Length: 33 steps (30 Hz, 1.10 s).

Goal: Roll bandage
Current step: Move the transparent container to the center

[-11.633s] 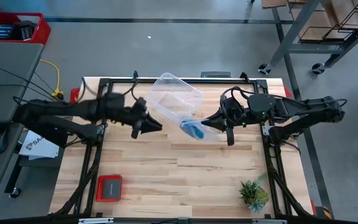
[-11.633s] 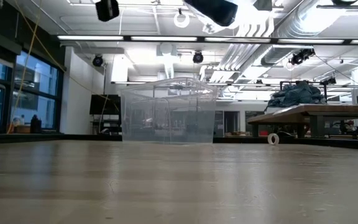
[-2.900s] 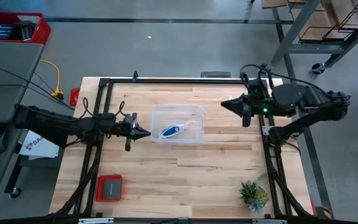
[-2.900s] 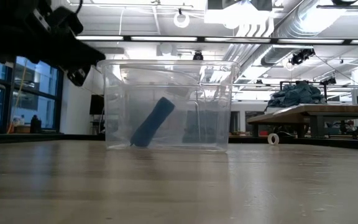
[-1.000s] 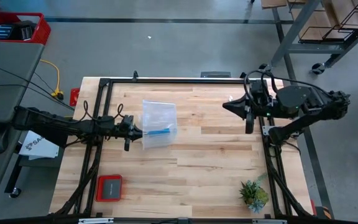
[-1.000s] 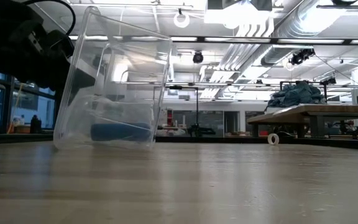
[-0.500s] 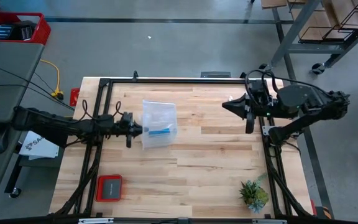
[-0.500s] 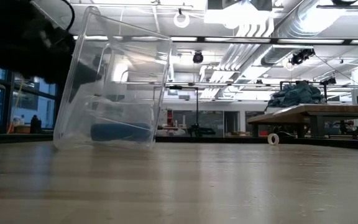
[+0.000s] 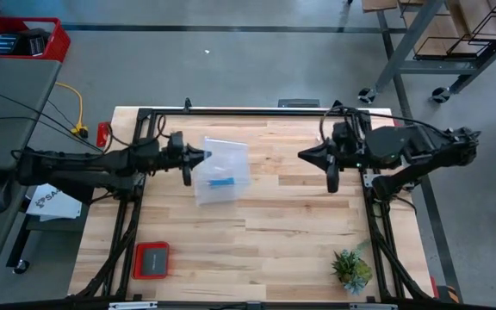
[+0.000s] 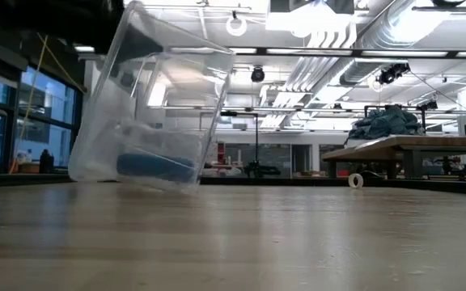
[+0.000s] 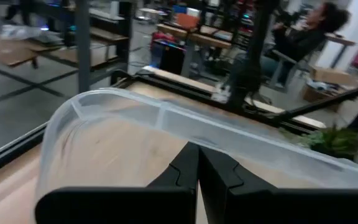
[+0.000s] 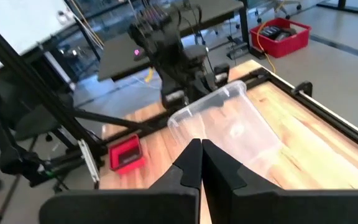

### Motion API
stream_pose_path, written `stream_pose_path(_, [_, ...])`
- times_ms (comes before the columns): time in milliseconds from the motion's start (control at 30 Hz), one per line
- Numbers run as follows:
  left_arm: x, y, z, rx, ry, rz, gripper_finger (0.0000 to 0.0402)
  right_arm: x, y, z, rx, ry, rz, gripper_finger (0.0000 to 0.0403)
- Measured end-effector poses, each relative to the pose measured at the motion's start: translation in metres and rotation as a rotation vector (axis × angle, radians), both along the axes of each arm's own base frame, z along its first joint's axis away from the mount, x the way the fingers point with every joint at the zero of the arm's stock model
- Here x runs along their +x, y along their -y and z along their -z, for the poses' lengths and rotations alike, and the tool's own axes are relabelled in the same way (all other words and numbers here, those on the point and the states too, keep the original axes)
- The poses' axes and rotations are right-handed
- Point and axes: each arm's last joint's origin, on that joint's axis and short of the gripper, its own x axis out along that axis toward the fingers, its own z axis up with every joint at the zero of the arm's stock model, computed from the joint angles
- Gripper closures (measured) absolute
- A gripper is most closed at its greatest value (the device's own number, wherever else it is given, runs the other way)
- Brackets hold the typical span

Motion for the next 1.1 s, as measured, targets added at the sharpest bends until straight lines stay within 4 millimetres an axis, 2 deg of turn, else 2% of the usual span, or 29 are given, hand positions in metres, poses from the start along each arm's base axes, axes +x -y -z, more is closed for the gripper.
stream_pose_path(133, [0.015,0.0,-0.013,0.014,-0.014,0.062,0.0401,0.004,-0.001,0.004,-0.016,-0.025,-0.003,0.0402])
stream_pose_path(400, [0.046,-0.002,-0.019,-0.005,-0.059,0.125,0.0401,0.004,-0.002,0.004,-0.012,-0.026,-0.011,0.0402])
stream_pose_path(600, [0.08,-0.006,-0.012,-0.033,-0.133,0.157,0.0401,0.004,-0.002,0.004,-0.019,-0.026,-0.014,0.0402])
stream_pose_path(867, [0.129,-0.021,-0.029,0.01,-0.07,0.19,0.0401,0.004,-0.002,0.004,-0.043,-0.03,-0.023,0.0402])
stream_pose_path(1000, [0.137,-0.023,-0.027,-0.051,-0.143,0.34,0.0401,0.004,-0.002,0.004,-0.035,-0.032,-0.046,0.0402])
stream_pose_path(1100, [0.136,-0.022,-0.025,-0.059,-0.165,0.357,0.0401,0.003,-0.003,0.005,-0.033,-0.049,-0.063,0.0402])
